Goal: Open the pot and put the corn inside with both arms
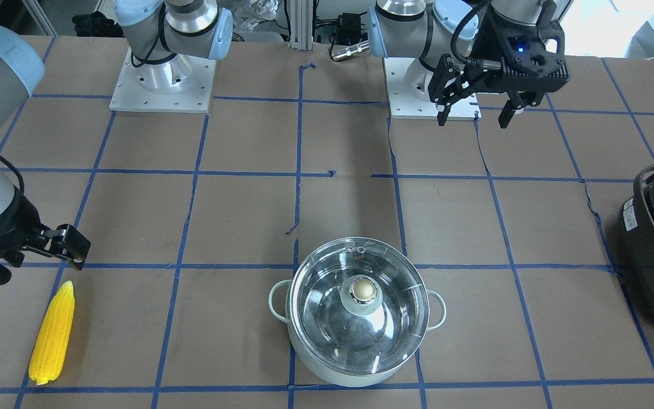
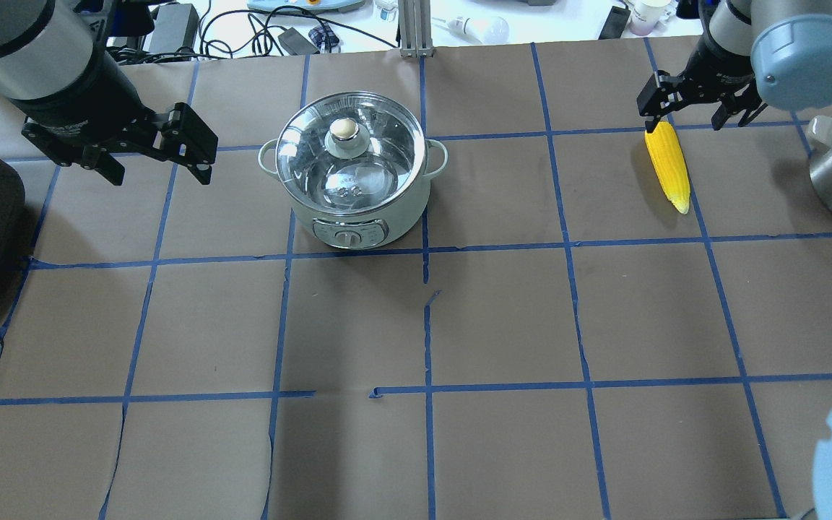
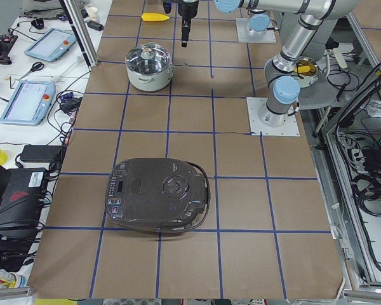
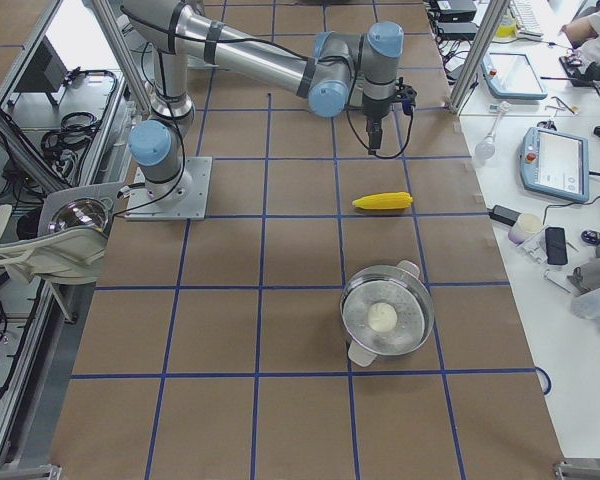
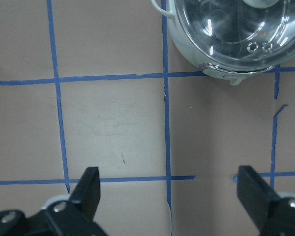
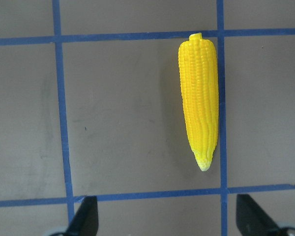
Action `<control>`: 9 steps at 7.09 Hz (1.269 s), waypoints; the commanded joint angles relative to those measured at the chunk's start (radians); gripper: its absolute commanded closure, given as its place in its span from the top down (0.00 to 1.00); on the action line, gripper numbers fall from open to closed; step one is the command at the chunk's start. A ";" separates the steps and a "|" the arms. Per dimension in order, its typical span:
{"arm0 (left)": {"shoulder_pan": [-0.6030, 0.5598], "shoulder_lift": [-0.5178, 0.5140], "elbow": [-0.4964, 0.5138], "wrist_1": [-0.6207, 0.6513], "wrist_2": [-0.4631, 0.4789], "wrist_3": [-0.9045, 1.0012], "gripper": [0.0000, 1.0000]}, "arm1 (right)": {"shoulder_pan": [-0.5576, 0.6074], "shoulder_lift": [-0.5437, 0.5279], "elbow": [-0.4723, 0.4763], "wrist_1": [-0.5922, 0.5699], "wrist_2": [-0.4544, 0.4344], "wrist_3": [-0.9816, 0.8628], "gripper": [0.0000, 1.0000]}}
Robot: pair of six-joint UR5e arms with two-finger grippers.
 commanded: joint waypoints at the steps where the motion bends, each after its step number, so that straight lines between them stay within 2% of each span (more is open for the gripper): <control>1: 0.004 -0.068 0.014 -0.013 0.005 -0.008 1.00 | -0.041 0.105 0.003 -0.150 0.011 -0.002 1.00; 3: 0.000 -0.220 0.085 0.053 0.009 -0.124 1.00 | -0.064 0.197 0.002 -0.249 0.014 -0.030 1.00; 5: -0.064 -0.331 0.179 0.139 -0.001 -0.137 1.00 | -0.066 0.245 -0.011 -0.251 0.017 -0.021 1.00; 7: -0.115 -0.432 0.210 0.281 -0.008 -0.211 1.00 | -0.066 0.287 -0.009 -0.302 0.014 -0.024 1.00; 8: -0.126 -0.477 0.221 0.288 -0.006 -0.233 1.00 | -0.066 0.297 -0.006 -0.302 0.016 -0.022 0.99; 9: -0.132 -0.526 0.251 0.305 -0.035 -0.254 1.00 | -0.066 0.305 -0.003 -0.302 0.016 -0.021 0.94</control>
